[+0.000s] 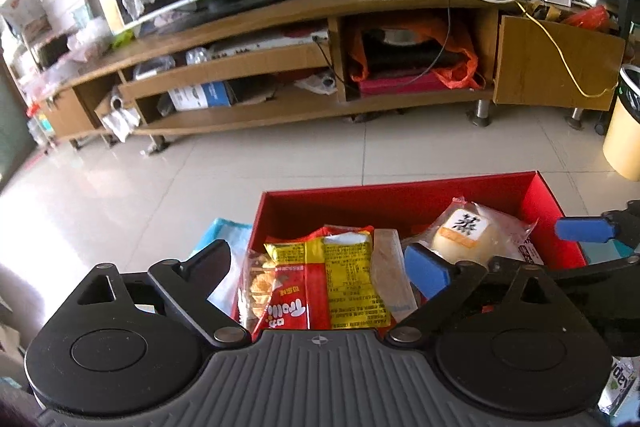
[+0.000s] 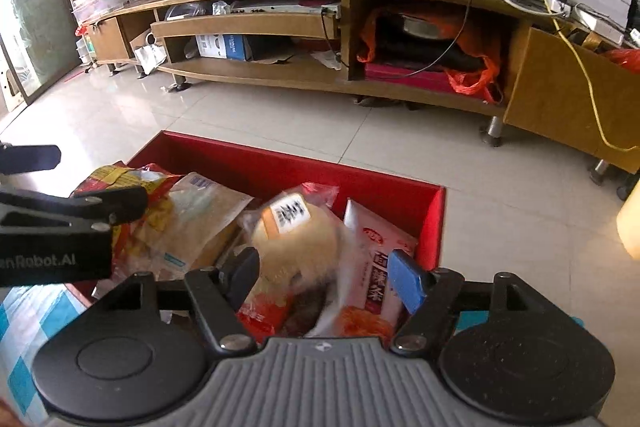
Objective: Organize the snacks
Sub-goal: 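Move the left tool to the blue packet while the right tool reaches the white Kaprons packet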
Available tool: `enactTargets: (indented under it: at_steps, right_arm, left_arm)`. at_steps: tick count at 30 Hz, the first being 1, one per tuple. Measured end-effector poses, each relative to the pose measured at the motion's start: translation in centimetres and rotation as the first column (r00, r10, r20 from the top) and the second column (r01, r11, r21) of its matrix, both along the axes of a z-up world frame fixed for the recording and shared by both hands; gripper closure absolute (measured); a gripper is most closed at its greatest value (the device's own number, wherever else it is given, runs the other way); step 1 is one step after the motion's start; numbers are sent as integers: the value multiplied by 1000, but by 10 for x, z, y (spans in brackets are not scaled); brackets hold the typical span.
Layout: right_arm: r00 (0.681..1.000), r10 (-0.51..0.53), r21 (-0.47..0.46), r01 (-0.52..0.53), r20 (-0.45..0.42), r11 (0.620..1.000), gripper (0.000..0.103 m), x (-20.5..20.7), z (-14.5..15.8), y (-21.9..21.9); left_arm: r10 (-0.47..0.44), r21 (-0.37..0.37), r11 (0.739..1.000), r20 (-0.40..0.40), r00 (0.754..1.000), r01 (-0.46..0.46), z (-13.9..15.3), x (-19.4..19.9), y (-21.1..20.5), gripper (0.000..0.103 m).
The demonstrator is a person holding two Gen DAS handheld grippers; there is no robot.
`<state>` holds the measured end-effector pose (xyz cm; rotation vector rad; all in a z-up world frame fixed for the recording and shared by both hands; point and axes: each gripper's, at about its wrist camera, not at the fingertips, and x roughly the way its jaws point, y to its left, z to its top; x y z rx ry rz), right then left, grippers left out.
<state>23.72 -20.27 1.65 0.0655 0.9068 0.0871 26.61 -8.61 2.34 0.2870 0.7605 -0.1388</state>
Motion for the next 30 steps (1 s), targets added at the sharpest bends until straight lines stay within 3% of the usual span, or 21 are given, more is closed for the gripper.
enactTargets:
  at_steps: [12,21,25,30]
  right_arm:
    - [1000,-17,-58,17,-4,998,32,-28,23,-14]
    - [997,-29,-95,22,-78,995,31,-66,17,-31]
    - [992,-39,-88,28,-122,996,31,-87,9,-47]
    - [979,-63,-106,43,-193,993,31,-105,-9,-69]
  left_arm:
    - [-42,5,999,4,999,42,14,-33,-9,5]
    - [-74,-38,997,-37,997,72,18,-67,-12,4]
    - [-100,-71,993,-93,991,94,11,-85,-15,3]
    - [-157,-79,986,-207,966,144,-18,-110,-36,3]
